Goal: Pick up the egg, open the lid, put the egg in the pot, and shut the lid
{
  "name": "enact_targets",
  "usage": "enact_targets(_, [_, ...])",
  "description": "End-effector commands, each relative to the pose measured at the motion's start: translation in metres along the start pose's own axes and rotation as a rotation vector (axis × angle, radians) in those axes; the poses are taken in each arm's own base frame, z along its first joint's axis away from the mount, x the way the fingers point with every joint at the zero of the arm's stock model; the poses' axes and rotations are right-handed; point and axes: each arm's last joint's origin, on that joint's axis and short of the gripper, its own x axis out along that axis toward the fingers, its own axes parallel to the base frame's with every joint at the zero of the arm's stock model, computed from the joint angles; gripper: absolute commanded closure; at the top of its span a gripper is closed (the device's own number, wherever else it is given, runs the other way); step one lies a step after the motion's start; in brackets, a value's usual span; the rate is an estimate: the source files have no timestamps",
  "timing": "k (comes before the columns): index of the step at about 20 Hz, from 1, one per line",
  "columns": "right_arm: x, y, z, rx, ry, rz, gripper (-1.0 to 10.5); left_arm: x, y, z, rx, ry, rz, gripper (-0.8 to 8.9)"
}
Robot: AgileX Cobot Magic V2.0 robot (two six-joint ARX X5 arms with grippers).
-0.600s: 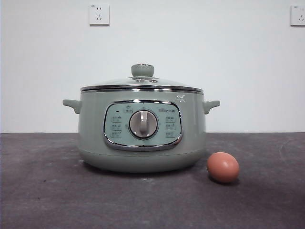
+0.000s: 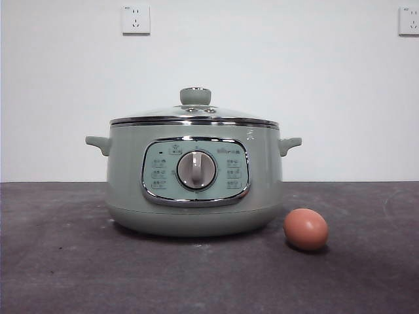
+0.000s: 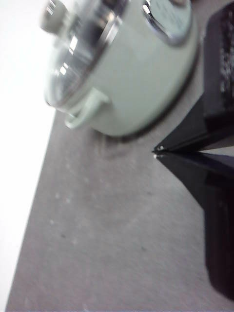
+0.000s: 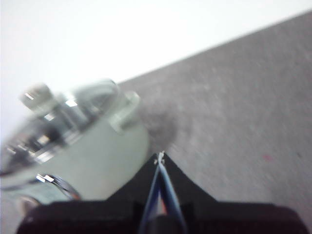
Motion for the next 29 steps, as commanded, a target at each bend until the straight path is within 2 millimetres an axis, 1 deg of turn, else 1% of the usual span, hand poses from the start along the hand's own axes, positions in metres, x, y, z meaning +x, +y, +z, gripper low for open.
enact_targets(1, [-0.004, 0.008, 0.018, 0.019, -0.001, 0.015, 9.6, -0.008, -0.008, 0.015, -0.010, -0.023, -0.035, 8.20])
enact_targets(4, [-0.007, 0.016, 0.033, 0.016, 0.056, 0.019, 9.6, -0.016, -0.014, 0.027, -0.009, -0.017, -0.053, 8.20])
enact_targets(6, [-0.009, 0.022, 0.044, -0.007, 0.113, 0.045, 9.6, -0.020, -0.017, 0.034, -0.013, -0.011, -0.055, 8.20])
enact_targets(10, [-0.014, 0.035, 0.069, -0.046, 0.239, 0.108, 9.6, -0.028, -0.027, 0.052, -0.017, 0.019, -0.117, 8.20])
enact_targets(13, [-0.016, 0.044, 0.086, -0.075, 0.337, 0.153, 9.6, -0.034, -0.034, 0.067, -0.014, 0.077, -0.165, 8.20])
enact_targets(19, [-0.018, 0.057, 0.115, -0.144, 0.527, 0.167, 9.6, -0.043, -0.049, 0.096, 0.064, 0.214, -0.274, 8.20])
enact_targets(24, [-0.020, 0.061, 0.126, -0.168, 0.648, 0.164, 9.6, -0.053, -0.059, 0.116, 0.114, 0.313, -0.282, 8.20])
enact_targets(29, [-0.025, 0.062, 0.125, -0.161, 0.784, 0.157, 9.6, -0.062, -0.066, 0.127, 0.145, 0.457, -0.300, 8.20])
